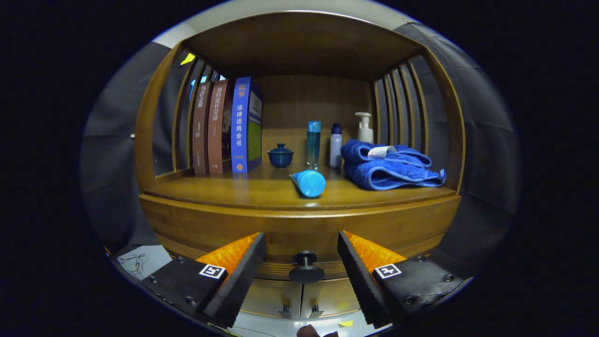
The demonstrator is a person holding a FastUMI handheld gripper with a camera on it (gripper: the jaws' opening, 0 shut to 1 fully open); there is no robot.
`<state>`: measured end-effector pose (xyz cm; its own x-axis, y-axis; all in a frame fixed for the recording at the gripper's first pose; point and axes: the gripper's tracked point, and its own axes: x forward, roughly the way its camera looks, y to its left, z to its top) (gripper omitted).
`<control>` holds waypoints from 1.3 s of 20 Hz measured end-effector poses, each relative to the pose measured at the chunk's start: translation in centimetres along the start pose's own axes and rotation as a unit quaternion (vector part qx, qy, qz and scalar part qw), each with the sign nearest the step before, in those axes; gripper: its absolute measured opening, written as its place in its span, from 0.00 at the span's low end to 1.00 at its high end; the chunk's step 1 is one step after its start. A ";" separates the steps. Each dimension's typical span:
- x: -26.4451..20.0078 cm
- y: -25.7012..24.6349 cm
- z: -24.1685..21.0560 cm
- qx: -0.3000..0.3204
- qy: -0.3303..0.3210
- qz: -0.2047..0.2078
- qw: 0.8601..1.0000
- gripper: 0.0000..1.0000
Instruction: Pull open the drawer, take out the items inside it, and place them on the countertop above the cabinet.
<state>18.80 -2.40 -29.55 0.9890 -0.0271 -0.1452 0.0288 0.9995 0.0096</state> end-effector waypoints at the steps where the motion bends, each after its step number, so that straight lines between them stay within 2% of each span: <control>1: -0.5 -0.1 1.4 0.002 -0.008 -0.001 1.000 1.00; 10: -8.4 -0.1 15.5 0.003 -0.079 0.008 0.997 0.99; 16: -15.0 1.1 22.9 0.012 -0.113 0.016 0.993 0.99; 21: -19.9 2.2 24.9 0.029 -0.104 0.032 0.994 0.99; 26: -20.9 1.8 23.8 0.001 -0.096 0.018 0.995 0.98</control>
<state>1.68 -0.31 -2.98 0.9988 0.0073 0.0477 -0.0080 0.9999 0.0134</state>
